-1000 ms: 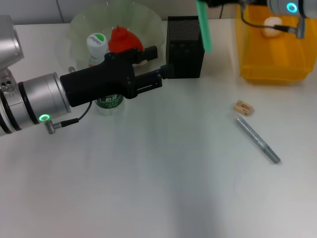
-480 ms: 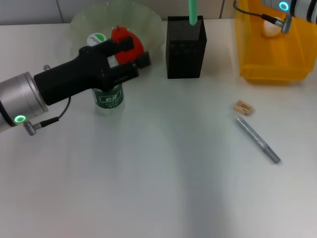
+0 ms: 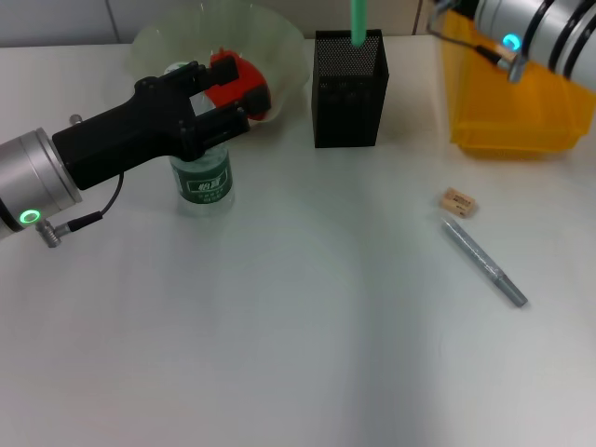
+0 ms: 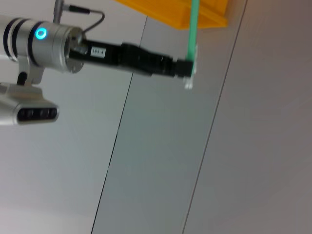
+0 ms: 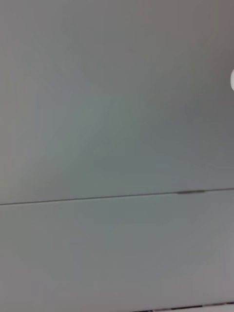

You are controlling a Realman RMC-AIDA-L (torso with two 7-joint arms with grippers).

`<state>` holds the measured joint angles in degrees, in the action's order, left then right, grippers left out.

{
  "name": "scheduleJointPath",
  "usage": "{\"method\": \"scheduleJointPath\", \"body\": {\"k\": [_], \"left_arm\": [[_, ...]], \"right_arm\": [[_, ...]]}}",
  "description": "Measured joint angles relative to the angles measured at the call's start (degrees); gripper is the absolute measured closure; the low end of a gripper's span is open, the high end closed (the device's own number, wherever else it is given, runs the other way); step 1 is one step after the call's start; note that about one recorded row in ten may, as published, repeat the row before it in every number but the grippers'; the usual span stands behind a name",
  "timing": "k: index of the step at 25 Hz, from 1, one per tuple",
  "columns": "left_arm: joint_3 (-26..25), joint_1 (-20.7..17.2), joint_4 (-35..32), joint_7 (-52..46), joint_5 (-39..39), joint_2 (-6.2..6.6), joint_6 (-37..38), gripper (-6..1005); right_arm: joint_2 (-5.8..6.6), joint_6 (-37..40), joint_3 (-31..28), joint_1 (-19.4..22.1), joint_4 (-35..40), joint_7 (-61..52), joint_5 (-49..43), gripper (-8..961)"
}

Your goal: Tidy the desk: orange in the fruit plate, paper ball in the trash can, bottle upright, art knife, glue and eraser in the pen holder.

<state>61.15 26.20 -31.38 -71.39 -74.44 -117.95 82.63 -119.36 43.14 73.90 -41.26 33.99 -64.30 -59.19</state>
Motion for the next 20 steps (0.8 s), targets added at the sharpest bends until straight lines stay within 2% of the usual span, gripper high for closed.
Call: {"method": "scheduleJointPath", "body": {"k": [11,16,20], "left_arm": [[-0.06,0.06,0.48,0.87,0.0,-0.3,-0.22,317],[-0.05,0.47,0.59,0.9,0.0,-0.44,-0.66,317],[-0.01,0.53,0.6,1.08,0.11,-0.52,-0.72,317]], "right_arm": [[-0.2,0.05,0.46,-2.13,-7.32,2.81,0.31,758],[-0.22,0.15,0.75,-0.34,-4.11,0.94,-0.04,575],[0.31,-0.53,3.74,5.04,6.22,-12.79,-7.34,424]]}}
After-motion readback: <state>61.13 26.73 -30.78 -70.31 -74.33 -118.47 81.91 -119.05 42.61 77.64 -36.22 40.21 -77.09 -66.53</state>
